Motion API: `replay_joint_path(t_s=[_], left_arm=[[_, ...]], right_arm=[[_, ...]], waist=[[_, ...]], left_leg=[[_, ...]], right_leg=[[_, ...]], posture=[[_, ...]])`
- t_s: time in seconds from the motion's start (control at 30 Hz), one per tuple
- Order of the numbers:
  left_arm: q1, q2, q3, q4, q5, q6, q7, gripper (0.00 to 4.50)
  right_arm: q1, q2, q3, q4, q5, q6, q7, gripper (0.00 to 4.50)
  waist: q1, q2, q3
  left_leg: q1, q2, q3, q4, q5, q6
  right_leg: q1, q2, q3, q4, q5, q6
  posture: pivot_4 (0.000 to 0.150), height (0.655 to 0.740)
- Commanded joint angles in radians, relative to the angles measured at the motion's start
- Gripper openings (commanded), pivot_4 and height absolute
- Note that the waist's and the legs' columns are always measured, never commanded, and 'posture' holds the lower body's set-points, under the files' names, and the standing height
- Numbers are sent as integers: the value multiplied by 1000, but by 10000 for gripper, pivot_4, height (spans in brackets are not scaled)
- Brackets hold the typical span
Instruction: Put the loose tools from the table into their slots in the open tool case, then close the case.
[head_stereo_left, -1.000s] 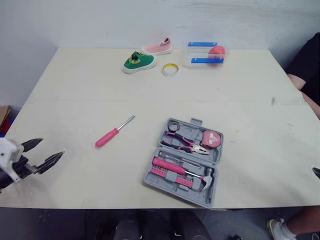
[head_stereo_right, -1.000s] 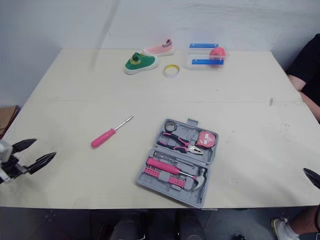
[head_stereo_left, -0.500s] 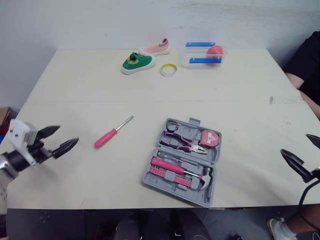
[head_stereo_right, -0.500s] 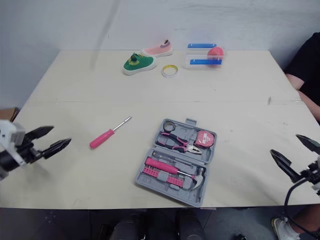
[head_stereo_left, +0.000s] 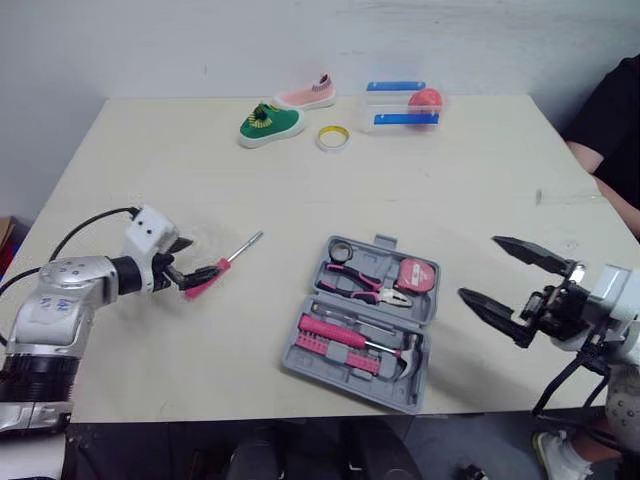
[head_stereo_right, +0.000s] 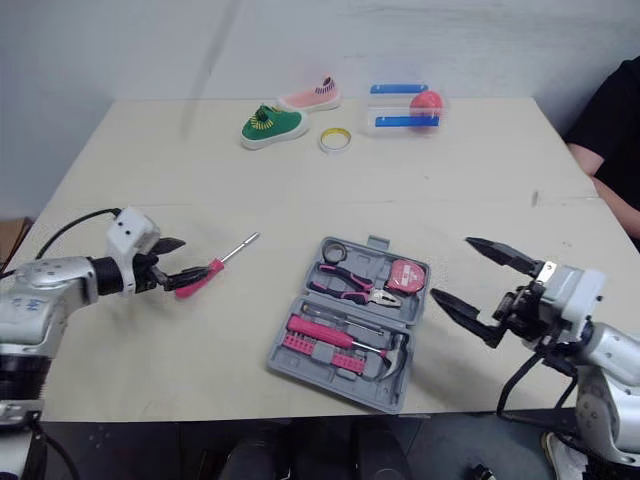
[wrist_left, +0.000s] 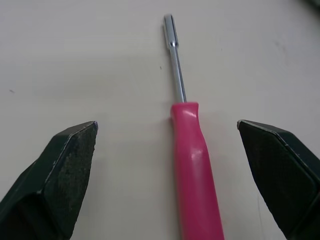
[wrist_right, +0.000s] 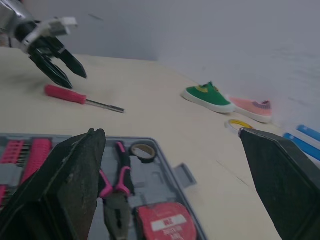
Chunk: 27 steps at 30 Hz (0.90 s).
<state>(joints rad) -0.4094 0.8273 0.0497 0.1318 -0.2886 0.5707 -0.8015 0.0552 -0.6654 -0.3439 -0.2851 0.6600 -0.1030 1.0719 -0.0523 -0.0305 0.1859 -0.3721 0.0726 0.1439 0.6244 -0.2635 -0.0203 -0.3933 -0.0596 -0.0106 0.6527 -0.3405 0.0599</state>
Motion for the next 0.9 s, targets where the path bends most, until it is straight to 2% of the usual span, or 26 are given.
replay_joint_path(t_s=[0.03,0.17,0.27,0.47,0.5,0.67,0.9], left_arm=[[-38,12,-42,1,47,35,-2,45000],[-59,-19,-67,72,69,-23,-19,45000],[-70,-56,-87,112,94,-77,-16,37323],[-77,-105,-64,163,100,-204,-30,8670],[-76,-113,-52,157,88,-242,-46,5696],[-115,-167,-26,-8,-27,-333,-174,5674],[-199,-175,-189,-199,-37,-339,-391,5674]], right_arm=[[-16,-8,32,-69,35,17,41,44545],[-19,-13,74,-89,28,26,84,44545],[-1,-10,59,-63,16,17,95,45000],[48,-21,20,-39,-1,7,105,45000],[61,-23,8,-29,-8,-3,111,45000],[118,-44,-87,56,-33,-72,158,45000],[201,-76,-179,147,-51,-151,234,45000]], waist=[[2,-3,2],[6,-3,2],[18,-3,2],[29,-3,1],[29,-3,1],[31,-4,2],[26,-3,1]], left_leg=[[0,0,0,1,0,0],[0,0,0,2,0,1],[0,0,0,3,-1,1],[0,-1,0,5,-2,4],[0,-1,0,5,-2,4],[-2,-1,-1,6,-2,4],[-1,-3,0,6,-2,3]], right_leg=[[0,0,0,0,0,0],[0,0,0,1,0,0],[0,0,0,1,0,0],[1,-2,0,2,0,0],[1,-2,0,2,0,0],[1,-2,-1,1,0,0],[2,0,0,1,1,1]], posture=[[1500,7400],[1500,7400],[1500,7400],[1500,7400],[1500,7400],[1500,7400],[1500,7400]])
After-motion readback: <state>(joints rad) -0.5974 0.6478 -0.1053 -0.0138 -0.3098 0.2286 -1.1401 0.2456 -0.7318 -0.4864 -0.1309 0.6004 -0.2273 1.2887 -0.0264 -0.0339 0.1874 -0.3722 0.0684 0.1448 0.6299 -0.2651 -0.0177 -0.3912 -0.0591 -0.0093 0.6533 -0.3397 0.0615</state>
